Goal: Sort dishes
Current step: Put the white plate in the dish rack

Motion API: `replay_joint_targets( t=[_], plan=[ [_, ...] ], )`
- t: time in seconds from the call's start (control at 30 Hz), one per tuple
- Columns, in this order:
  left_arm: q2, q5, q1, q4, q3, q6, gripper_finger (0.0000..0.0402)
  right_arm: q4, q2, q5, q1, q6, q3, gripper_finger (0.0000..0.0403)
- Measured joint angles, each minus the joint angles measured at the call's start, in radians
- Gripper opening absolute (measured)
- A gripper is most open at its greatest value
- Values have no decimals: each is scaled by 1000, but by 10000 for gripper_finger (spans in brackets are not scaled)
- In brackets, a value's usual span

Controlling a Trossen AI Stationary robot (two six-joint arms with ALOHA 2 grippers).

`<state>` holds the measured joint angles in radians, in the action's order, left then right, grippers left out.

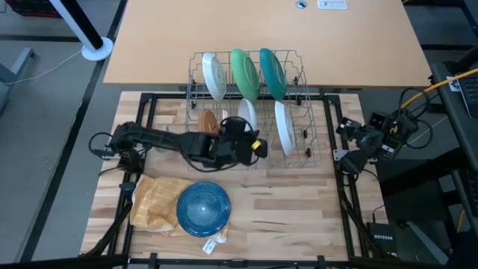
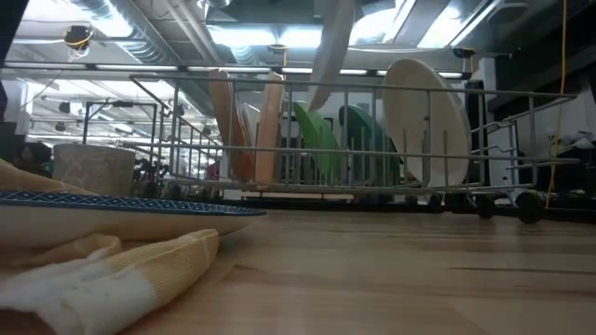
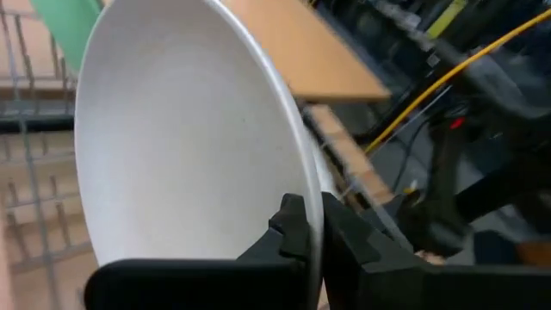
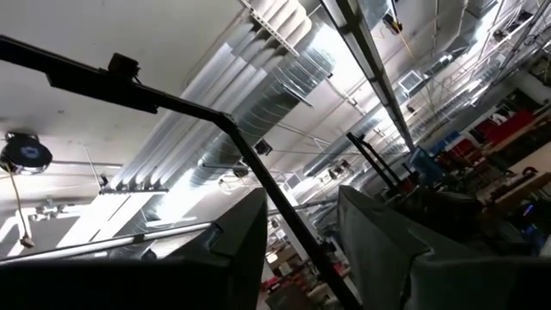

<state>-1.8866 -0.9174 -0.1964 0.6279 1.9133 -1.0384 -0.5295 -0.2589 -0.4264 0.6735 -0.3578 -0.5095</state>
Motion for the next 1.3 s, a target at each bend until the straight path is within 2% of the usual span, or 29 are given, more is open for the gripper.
replay_joint_targets(
  t=[0.27, 0.77, 0.97, 1.3],
  plan=[
    [0, 93, 69, 73, 0, -2, 3, 61, 4, -1, 0, 1, 0, 147],
    [0, 255, 131, 61, -15, 6, 2, 87, 4, -3, 0, 1, 0, 147],
    [2, 263, 152, 59, -58, -64, 3, 87, 4, -3, 0, 1, 0, 147],
    [2, 275, 173, 63, -61, -55, 3, 87, 4, -3, 0, 0, 0, 147]
  ],
)
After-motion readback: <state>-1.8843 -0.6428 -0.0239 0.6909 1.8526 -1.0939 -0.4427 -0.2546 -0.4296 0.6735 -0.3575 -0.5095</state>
